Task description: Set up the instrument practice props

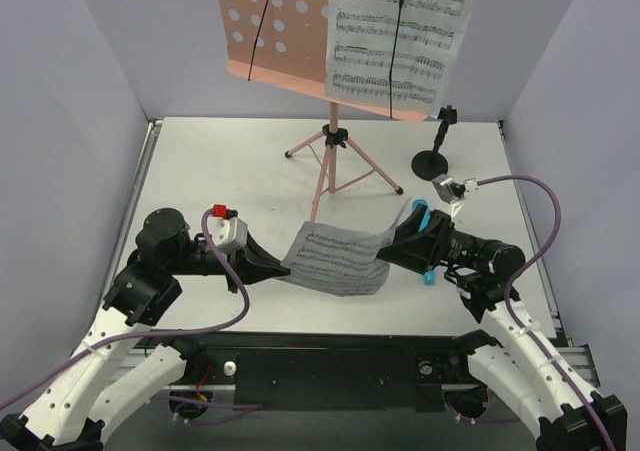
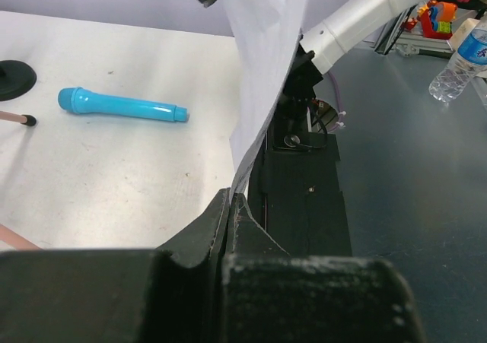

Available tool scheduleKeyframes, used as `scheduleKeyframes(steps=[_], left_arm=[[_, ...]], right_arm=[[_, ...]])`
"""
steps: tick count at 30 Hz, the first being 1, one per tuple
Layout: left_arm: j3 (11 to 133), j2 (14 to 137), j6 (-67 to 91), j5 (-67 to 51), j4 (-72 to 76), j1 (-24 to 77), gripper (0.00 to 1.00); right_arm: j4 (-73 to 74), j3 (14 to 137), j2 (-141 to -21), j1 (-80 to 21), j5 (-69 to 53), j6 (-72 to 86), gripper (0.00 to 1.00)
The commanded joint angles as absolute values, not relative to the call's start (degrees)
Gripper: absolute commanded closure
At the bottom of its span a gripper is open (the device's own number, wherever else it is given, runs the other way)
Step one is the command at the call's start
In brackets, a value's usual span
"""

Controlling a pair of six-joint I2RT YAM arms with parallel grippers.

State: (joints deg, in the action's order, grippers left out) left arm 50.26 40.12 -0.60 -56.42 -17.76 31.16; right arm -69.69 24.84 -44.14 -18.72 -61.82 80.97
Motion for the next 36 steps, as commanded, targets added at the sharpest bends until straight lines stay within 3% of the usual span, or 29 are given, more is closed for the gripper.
scheduleKeyframes(steps=[1,5,13,17,20,26,27,28,31,32,36], left_arm=[[51.6,39.5,-0.4,-58.1,-15.2,30.2,1.00],[51.3,39.8,1.3,-58.3,-13.9,30.0,1.00],[50.5,40.1,3.9,-58.2,-10.5,29.3,1.00],[49.7,40.0,5.4,-58.3,-8.4,29.1,1.00],[48.8,40.2,6.6,-58.4,-7.0,29.1,1.00],[47.5,40.8,9.1,-59.4,-3.6,29.1,0.98],[47.5,40.8,9.3,-59.3,-3.3,29.1,0.93],[47.4,40.7,9.6,-59.2,-3.3,29.1,0.79],[46.8,40.2,12.1,-59.7,2.1,29.1,0.54],[46.1,39.9,14.3,-59.9,3.4,29.1,0.32],[43.2,39.9,24.3,-59.8,16.4,29.2,0.23]], right_arm=[[-61.6,27.9,-38.0,-18.3,-65.4,69.9,0.51],[-53.2,28.9,-34.7,-18.4,-66.1,64.8,0.50],[-51.1,29.0,-33.5,-18.3,-66.6,63.0,0.50],[-50.2,29.2,-33.0,-18.3,-65.9,62.0,0.62],[-49.1,29.3,-32.5,-18.3,-64.3,60.8,0.82],[-48.6,29.6,-32.3,-18.4,-59.9,59.1,1.00],[-48.6,29.7,-32.3,-18.5,-59.5,58.8,1.00],[-48.5,29.9,-32.5,-18.4,-59.6,58.5,1.00],[-46.6,31.4,-32.4,-18.4,-61.1,57.1,1.00],[-45.6,31.7,-32.3,-18.4,-62.0,56.4,1.00],[-44.5,33.0,-31.3,-18.6,-63.8,55.8,1.00]])
